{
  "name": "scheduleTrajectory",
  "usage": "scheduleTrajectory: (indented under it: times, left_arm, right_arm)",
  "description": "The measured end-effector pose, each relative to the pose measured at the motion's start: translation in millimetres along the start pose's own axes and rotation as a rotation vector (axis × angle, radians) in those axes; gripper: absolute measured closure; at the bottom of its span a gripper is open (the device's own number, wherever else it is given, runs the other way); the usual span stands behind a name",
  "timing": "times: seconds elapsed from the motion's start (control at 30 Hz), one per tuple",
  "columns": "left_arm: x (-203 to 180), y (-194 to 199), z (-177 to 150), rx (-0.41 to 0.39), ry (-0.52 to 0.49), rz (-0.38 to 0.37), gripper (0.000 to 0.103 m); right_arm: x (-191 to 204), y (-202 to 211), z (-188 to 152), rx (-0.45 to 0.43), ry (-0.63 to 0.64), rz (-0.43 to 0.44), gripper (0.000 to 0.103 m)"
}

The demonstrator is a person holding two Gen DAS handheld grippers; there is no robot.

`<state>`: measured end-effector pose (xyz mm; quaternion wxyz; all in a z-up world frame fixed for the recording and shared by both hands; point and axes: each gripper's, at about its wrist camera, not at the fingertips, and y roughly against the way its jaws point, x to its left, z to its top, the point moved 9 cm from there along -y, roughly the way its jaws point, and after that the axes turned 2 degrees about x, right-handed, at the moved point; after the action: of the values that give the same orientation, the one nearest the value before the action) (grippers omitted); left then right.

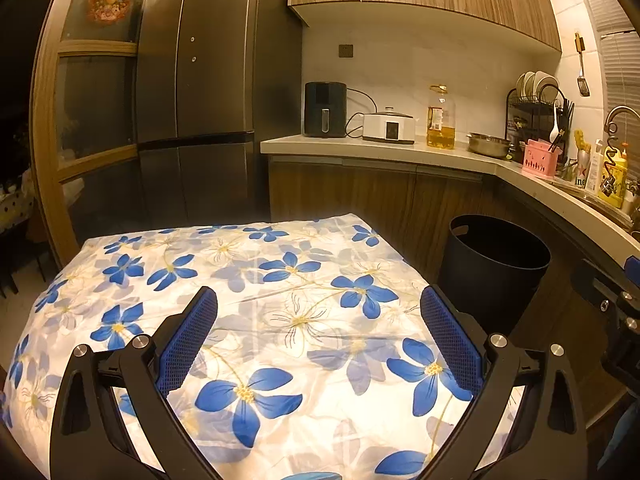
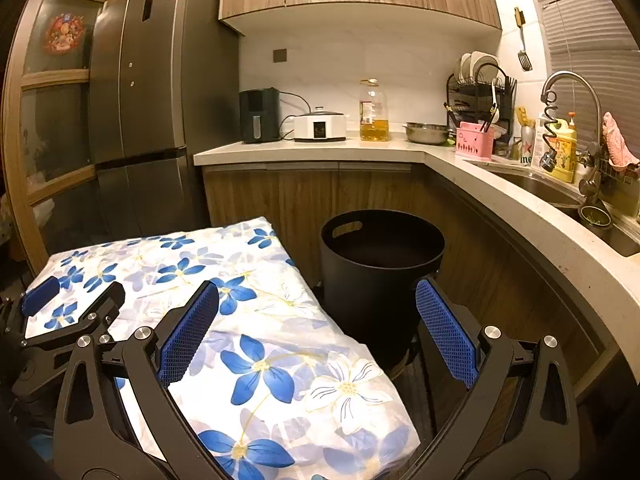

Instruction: Collect trash

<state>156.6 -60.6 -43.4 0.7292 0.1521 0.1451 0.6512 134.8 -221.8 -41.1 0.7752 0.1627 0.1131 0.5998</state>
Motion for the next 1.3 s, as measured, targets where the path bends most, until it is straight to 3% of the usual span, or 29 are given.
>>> scheduleTrajectory:
  times: [1.3]
  left_arm:
    - [9.1,13.2,1.5,-0.011,0.010,-0.002,0.006]
  right_arm:
    - [16.6,14.6,8.7,-0.023,0.015,0.014,0.005]
